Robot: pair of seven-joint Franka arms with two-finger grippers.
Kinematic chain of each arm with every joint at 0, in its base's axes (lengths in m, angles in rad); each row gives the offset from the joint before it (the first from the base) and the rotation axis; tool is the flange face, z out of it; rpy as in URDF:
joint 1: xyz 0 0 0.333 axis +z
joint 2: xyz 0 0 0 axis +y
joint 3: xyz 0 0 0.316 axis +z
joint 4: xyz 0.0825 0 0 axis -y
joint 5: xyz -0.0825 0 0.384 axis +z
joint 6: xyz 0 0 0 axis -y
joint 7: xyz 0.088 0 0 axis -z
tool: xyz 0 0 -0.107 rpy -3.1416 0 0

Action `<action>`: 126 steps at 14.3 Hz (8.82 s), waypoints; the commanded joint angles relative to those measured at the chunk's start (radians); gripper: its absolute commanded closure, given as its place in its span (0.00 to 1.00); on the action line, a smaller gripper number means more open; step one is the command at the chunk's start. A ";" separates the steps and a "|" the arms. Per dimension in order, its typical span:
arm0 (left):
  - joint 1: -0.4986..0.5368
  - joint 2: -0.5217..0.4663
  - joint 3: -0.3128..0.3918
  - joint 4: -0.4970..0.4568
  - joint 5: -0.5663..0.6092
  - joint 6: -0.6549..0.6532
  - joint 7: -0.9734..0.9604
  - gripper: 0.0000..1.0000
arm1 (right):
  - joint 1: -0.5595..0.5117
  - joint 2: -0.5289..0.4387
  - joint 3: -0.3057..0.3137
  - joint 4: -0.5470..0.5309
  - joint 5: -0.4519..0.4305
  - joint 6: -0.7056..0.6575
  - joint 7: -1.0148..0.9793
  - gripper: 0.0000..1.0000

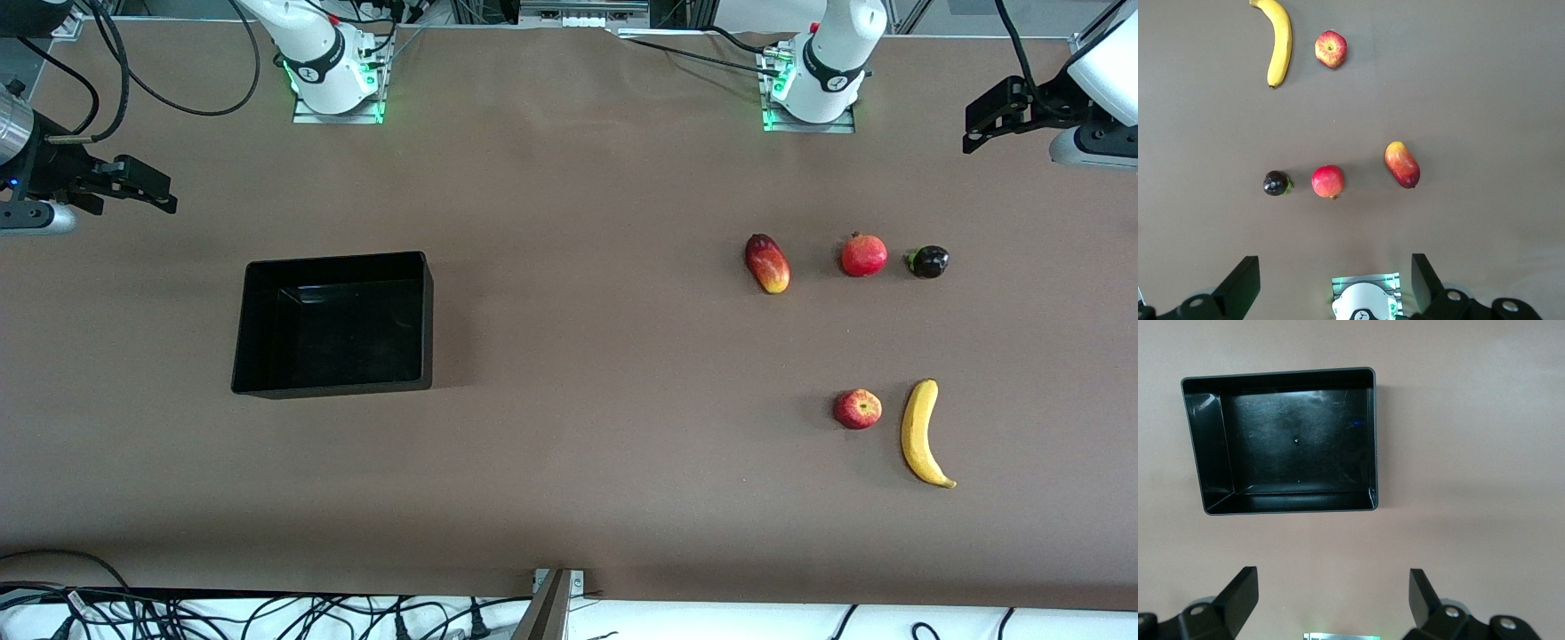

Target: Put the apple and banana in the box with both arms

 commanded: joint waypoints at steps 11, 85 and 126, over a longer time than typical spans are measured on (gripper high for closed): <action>0.002 -0.005 0.003 -0.016 -0.035 0.016 -0.009 0.00 | 0.006 0.082 -0.020 -0.162 -0.028 0.221 0.000 0.00; -0.394 0.719 -0.155 -0.191 -0.113 0.947 -1.012 1.00 | 0.414 0.228 -0.234 0.233 0.209 0.062 0.299 0.00; 0.315 0.756 -0.137 0.023 0.120 0.864 0.299 0.00 | 0.111 0.019 -0.032 0.084 -0.026 0.039 0.117 0.00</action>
